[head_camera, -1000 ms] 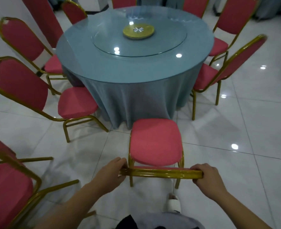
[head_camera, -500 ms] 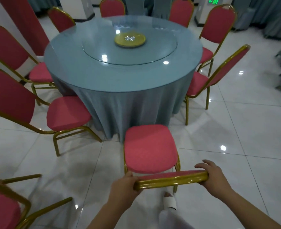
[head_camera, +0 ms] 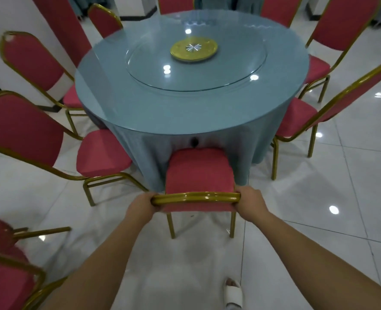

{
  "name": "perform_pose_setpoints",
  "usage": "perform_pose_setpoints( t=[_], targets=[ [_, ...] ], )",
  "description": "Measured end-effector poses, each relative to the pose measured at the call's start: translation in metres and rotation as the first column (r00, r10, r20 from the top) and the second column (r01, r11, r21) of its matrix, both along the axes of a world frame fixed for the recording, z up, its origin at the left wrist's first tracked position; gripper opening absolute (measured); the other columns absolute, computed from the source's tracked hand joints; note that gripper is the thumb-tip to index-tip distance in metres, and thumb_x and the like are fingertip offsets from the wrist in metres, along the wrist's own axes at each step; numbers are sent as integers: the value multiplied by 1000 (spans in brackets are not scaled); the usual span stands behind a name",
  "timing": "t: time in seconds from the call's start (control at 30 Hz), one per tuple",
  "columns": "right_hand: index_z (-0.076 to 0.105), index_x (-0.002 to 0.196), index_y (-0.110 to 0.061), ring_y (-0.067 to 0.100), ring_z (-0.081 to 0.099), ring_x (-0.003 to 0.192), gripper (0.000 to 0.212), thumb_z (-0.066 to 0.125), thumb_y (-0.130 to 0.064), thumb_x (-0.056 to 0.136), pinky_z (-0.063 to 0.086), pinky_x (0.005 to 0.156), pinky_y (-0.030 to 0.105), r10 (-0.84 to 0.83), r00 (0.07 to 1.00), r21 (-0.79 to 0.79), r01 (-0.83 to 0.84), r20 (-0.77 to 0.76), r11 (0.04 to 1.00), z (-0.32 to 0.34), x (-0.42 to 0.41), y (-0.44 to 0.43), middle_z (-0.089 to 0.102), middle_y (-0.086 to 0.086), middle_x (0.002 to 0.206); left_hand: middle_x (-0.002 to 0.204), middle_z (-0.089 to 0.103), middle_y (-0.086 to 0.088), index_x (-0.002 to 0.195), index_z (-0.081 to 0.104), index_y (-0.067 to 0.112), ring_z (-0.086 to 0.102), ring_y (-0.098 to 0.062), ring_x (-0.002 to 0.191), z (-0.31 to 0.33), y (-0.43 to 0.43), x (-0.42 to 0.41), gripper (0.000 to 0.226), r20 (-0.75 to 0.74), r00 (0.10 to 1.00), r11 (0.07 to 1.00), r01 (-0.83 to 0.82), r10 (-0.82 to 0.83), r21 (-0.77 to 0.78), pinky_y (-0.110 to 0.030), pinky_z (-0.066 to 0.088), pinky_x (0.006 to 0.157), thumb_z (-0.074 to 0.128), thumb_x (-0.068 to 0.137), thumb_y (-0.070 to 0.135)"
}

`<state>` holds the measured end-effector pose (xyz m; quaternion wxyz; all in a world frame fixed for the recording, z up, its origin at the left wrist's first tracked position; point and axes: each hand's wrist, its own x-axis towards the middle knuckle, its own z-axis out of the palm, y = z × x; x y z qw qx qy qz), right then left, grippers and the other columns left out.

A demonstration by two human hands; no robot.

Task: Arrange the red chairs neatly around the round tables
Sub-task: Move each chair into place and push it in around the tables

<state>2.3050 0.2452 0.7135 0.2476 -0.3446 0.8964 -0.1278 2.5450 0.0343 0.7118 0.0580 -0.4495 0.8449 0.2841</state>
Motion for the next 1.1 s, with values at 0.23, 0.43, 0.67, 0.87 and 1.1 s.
perform_pose_setpoints(
  t=[0.23, 0.43, 0.67, 0.87, 1.1],
  targets=[
    [67, 85, -26, 24, 63, 83, 8, 65, -19, 87, 59, 75, 42, 1, 1000, 0, -1, 25, 1000, -10, -59, -30, 66, 0, 87, 86, 69, -2, 89, 68, 23, 66, -22, 85, -9, -21, -46, 12, 28, 998, 999, -51, 50, 9, -39, 54, 84, 78, 82, 22],
    [61, 86, -31, 23, 57, 88, 12, 62, -20, 90, 57, 80, 44, 26, 1000, -55, -27, -14, 998, -14, -57, -24, 59, 0, 92, 87, 69, -2, 92, 67, 24, 65, -22, 84, -5, -12, -48, 13, 58, 996, 998, -66, 67, -18, -42, 54, 83, 76, 84, 21],
    [58, 72, -26, 17, 57, 72, 20, 53, -13, 87, 43, 59, 29, 212, 977, 77, -209, -28, 975, 4, -63, -6, 56, -3, 75, 90, 68, 0, 91, 68, 24, 64, -18, 86, 25, 10, -51, 6, 304, 952, 995, 37, -7, -92, -33, 53, 80, 70, 87, 21],
    [53, 67, -26, 12, 49, 61, 21, 55, -15, 85, 39, 53, 28, 236, 965, 59, -230, -118, 971, -15, -45, 30, 50, -6, 69, 86, 67, 3, 87, 68, 27, 61, -13, 80, 25, 47, -33, 12, 268, 963, 997, -13, 33, -76, -23, 41, 70, 70, 86, 16],
    [47, 139, -38, 13, 47, 120, 69, 76, -47, 76, 44, 103, 34, 247, 889, -182, -189, 387, 965, -10, -69, 61, 45, -11, 130, 139, 50, 1, 142, 45, 34, 48, -22, 130, 55, 65, -63, 84, 302, 951, 990, 31, -72, 139, -40, 41, 108, 85, 69, 48]
  ],
)
